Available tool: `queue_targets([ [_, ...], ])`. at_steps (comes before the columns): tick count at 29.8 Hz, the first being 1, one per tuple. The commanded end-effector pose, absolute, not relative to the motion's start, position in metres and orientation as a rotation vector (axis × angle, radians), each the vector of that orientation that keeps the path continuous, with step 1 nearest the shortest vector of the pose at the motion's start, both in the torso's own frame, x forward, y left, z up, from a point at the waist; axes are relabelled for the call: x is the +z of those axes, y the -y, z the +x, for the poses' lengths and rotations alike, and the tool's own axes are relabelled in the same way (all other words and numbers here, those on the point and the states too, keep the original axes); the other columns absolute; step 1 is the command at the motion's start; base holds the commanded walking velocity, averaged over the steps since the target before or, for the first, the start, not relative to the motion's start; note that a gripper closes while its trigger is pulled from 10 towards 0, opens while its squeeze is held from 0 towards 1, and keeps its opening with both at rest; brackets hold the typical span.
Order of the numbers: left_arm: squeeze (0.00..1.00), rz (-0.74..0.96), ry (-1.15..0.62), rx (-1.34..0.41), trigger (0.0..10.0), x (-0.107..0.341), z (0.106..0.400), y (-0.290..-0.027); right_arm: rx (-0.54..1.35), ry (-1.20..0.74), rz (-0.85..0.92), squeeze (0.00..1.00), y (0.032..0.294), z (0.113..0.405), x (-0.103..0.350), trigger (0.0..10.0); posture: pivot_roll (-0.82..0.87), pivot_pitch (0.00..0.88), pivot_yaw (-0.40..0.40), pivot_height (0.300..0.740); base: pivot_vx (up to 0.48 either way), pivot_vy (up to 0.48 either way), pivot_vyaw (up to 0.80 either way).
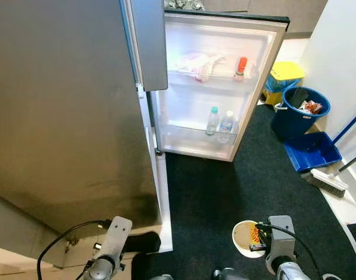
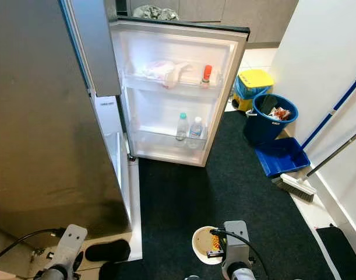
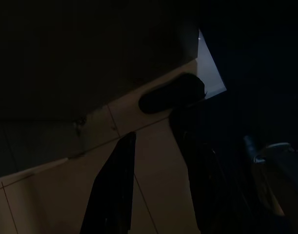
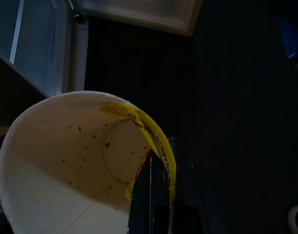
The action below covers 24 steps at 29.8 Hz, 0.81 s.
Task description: Restocking fridge
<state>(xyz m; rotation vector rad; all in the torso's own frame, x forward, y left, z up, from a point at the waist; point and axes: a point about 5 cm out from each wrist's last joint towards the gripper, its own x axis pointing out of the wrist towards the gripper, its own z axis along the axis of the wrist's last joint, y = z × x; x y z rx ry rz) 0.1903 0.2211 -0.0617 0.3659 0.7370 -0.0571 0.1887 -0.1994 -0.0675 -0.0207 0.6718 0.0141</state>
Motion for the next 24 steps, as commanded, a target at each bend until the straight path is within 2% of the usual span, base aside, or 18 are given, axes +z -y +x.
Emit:
queue_targets([
  [1,0.00,0.362,-0.754,-0.069,10.0,-0.0665,0.1850,-0.2159,0.001,-0.678,-0.014,0.00,0.1996,0.1865,-0.0686,10.0,-0.03,0.099,-0.014,0.740,0.000,-0.337,0.00],
  [24,0.00,0.370,-0.743,-0.067,10.0,-0.0657,0.1896,-0.2148,-0.003,-0.676,-0.011,0.00,0.1997,0.1866,-0.0683,10.0,-0.03,0.099,-0.010,0.740,0.000,-0.335,0.00],
])
